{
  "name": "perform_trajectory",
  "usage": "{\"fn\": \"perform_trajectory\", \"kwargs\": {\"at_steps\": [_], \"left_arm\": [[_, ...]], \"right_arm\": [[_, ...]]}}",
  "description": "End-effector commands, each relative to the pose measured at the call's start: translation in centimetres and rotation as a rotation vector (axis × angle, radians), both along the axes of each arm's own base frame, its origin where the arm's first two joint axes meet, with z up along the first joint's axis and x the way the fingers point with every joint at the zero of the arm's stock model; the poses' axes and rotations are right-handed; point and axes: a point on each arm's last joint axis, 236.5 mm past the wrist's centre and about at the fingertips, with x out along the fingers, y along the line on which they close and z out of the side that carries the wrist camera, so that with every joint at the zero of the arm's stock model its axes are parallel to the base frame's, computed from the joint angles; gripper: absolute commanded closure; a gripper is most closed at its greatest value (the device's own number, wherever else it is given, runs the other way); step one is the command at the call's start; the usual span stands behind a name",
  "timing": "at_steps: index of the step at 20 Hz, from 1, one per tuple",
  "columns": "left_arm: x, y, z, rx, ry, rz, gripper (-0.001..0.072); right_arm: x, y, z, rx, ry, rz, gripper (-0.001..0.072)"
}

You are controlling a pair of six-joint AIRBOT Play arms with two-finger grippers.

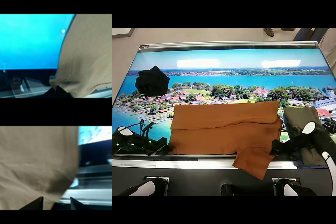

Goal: Fold the shirts.

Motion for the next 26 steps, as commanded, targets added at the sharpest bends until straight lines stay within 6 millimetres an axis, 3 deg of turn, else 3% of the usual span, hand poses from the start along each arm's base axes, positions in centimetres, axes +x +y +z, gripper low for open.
{"fn": "perform_trajectory", "kwargs": {"at_steps": [1,7,8,9,10,13,15,17,18,20,22,24,26], "left_arm": [[-0.2,-0.2,0.1,-0.008,0.005,-0.007,0.0677],[-0.2,-0.2,0.1,-0.01,0.007,-0.007,0.0676],[-0.3,-0.2,0.2,-0.012,0.009,-0.008,0.0677],[-0.3,-0.2,0.2,-0.012,0.01,-0.008,0.0677],[-0.3,-0.3,0.2,-0.013,0.011,-0.008,0.0676],[0.3,0.0,0.7,-0.01,-0.015,-0.023,0.0678],[2.2,0.3,2.6,-0.007,-0.098,-0.048,0.068],[5.2,1.0,5.9,0.02,-0.217,-0.046,0.0681],[6.9,1.4,7.8,0.036,-0.277,-0.032,0.0682],[10.1,2.3,10.7,0.073,-0.357,-0.002,0.0682],[13.2,2.6,12.4,0.099,-0.419,-0.006,0.0682],[16.5,2.4,12.6,0.104,-0.438,-0.001,0.0682],[19.5,2.1,11.8,0.099,-0.434,-0.015,0.0682]], "right_arm": [[-0.4,1.5,-1.5,0.047,-0.024,-0.035,0.0273],[-0.7,2.9,-2.9,0.09,-0.035,-0.108,0.0281],[-1.0,3.0,-3.1,0.092,-0.033,-0.102,0.0345],[-1.2,2.9,-3.3,0.085,-0.031,-0.1,0.0484],[-1.1,2.8,-3.3,0.083,-0.032,-0.1,0.068],[-0.7,2.9,-2.5,0.098,-0.045,-0.068,0.0678],[0.5,2.8,-0.8,0.116,-0.074,-0.016,0.0679],[2.9,2.2,1.9,0.114,-0.133,0.029,0.0679],[5.1,1.6,3.5,0.095,-0.188,0.017,0.068],[10.8,0.1,7.3,0.033,-0.363,-0.037,0.0681],[16.4,-1.2,10.5,-0.007,-0.519,-0.065,0.0682],[21.0,-1.0,11.4,-0.02,-0.579,-0.04,0.0681],[25.7,-0.7,10.4,-0.044,-0.64,-0.021,0.068]]}}
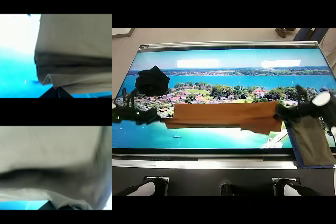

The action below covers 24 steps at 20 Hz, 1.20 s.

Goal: Fold the shirts.

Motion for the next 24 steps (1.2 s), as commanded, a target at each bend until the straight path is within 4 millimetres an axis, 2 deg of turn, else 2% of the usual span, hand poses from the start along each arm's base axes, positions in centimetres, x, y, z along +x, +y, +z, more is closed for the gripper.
{"fn": "perform_trajectory", "kwargs": {"at_steps": [1,3,6,9,11,12,13,14,15,17,18,20,24], "left_arm": [[5.5,-0.3,-0.2,-0.004,-0.012,0.017,0.0681],[7.6,-0.3,-1.7,-0.021,0.025,0.035,0.0681],[9.9,-1.2,-4.2,-0.064,0.062,0.024,0.068],[10.0,-2.2,-7.4,-0.079,0.125,0.004,0.0678],[9.6,-2.6,-9.0,-0.088,0.165,-0.004,0.0675],[9.6,-2.7,-9.2,-0.089,0.17,-0.005,0.0574],[9.5,-2.7,-9.0,-0.091,0.172,-0.006,0.0288],[9.2,-2.6,-8.4,-0.092,0.183,-0.018,0.0016],[8.8,-2.1,-7.8,-0.088,0.2,-0.035,0.002],[8.4,-1.1,-6.2,-0.092,0.214,-0.052,0.002],[8.4,-0.7,-5.6,-0.092,0.205,-0.046,0.002],[8.5,-0.7,-4.8,-0.089,0.188,-0.042,0.0021],[8.2,-3.2,-3.9,-0.104,0.193,-0.083,0.0027]], "right_arm": [[8.6,-0.6,0.1,-0.042,-0.14,-0.042,0.068],[10.4,-0.9,-2.0,-0.017,-0.097,-0.102,0.0679],[10.9,-0.3,-5.2,0.027,-0.032,-0.118,0.0677],[10.8,-0.2,-7.6,0.034,0.013,-0.122,0.0675],[10.8,-0.1,-7.9,0.041,0.019,-0.124,0.0668],[10.8,0.0,-7.7,0.045,0.018,-0.124,0.0577],[10.6,0.0,-7.2,0.049,0.024,-0.116,0.0393],[10.2,-0.2,-6.5,0.043,0.027,-0.09,0.0162],[9.5,-0.6,-5.4,0.029,0.028,-0.048,0.0048],[7.8,-2.2,-3.7,-0.008,0.056,-0.015,0.0031],[6.8,-3.1,-3.4,-0.024,0.086,-0.01,0.0029],[4.6,-4.5,-4.5,-0.066,0.172,0.011,0.0013],[4.6,-4.2,-7.6,-0.042,0.23,-0.001,0.0009]]}}
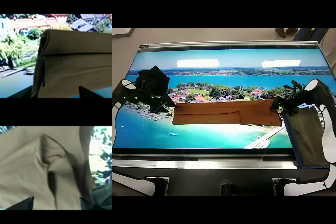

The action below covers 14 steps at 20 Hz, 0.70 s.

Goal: Fold the shirts.

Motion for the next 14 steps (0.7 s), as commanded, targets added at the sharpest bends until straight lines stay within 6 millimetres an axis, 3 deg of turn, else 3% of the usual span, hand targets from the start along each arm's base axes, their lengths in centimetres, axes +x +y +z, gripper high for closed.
{"fn": "perform_trajectory", "kwargs": {"at_steps": [1,6,8,11,14], "left_arm": [[-0.5,-1.8,1.1,-0.011,-0.001,-0.043,0.0027],[-0.4,-3.5,2.1,-0.004,-0.033,-0.085,0.0028],[-0.2,-3.7,2.1,-0.002,-0.042,-0.084,0.0029],[-0.3,-4.0,2.1,-0.003,-0.041,-0.09,0.003],[-0.3,-4.1,2.7,-0.001,-0.052,-0.094,0.0031]], "right_arm": [[-0.8,-0.9,-2.3,-0.018,0.064,0.004,0.0008],[1.6,-1.8,-3.2,-0.049,-0.019,-0.035,0.0005],[1.5,-1.4,-3.7,-0.032,-0.006,-0.038,0.0004],[0.1,0.7,-4.5,0.068,0.077,-0.024,0.0004],[0.6,3.6,-3.4,0.203,0.055,-0.008,0.0005]]}}
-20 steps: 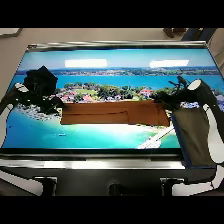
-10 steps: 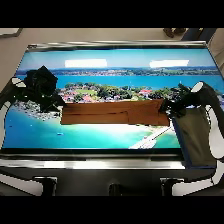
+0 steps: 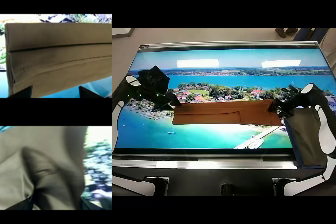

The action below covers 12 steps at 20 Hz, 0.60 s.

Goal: Fold the shirts.

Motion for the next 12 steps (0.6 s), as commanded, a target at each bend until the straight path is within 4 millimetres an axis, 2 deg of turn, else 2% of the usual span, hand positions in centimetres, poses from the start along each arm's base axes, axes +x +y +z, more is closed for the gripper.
{"fn": "perform_trajectory", "kwargs": {"at_steps": [1,4,6,7,8,10,11,12], "left_arm": [[0.0,-0.2,0.6,0.0,-0.013,-0.005,0.0031],[-0.1,-0.2,1.2,0.002,-0.024,-0.007,0.0035],[-0.5,-0.4,1.5,-0.001,-0.015,-0.02,0.0036],[-0.8,-0.7,1.5,-0.004,-0.008,-0.029,0.0036],[-1.2,-1.0,1.5,-0.006,0.004,-0.044,0.0036],[-1.4,-2.0,1.5,-0.007,0.007,-0.07,0.0037],[-1.5,-2.7,1.5,-0.006,0.005,-0.088,0.0038],[-1.6,-3.5,1.5,-0.005,0.001,-0.107,0.004]], "right_arm": [[0.2,2.9,0.9,0.141,-0.006,0.005,0.0005],[0.2,4.4,0.9,0.148,-0.004,0.031,0.0014],[0.3,5.5,0.7,0.133,-0.011,0.06,0.0077],[0.4,6.1,0.7,0.129,-0.017,0.072,0.0161],[0.4,6.8,0.7,0.128,-0.02,0.084,0.0285],[0.1,8.2,0.7,0.13,-0.006,0.096,0.0401],[-0.1,8.9,0.7,0.132,-0.001,0.114,0.0514],[-0.5,9.7,0.7,0.134,0.008,0.134,0.0679]]}}
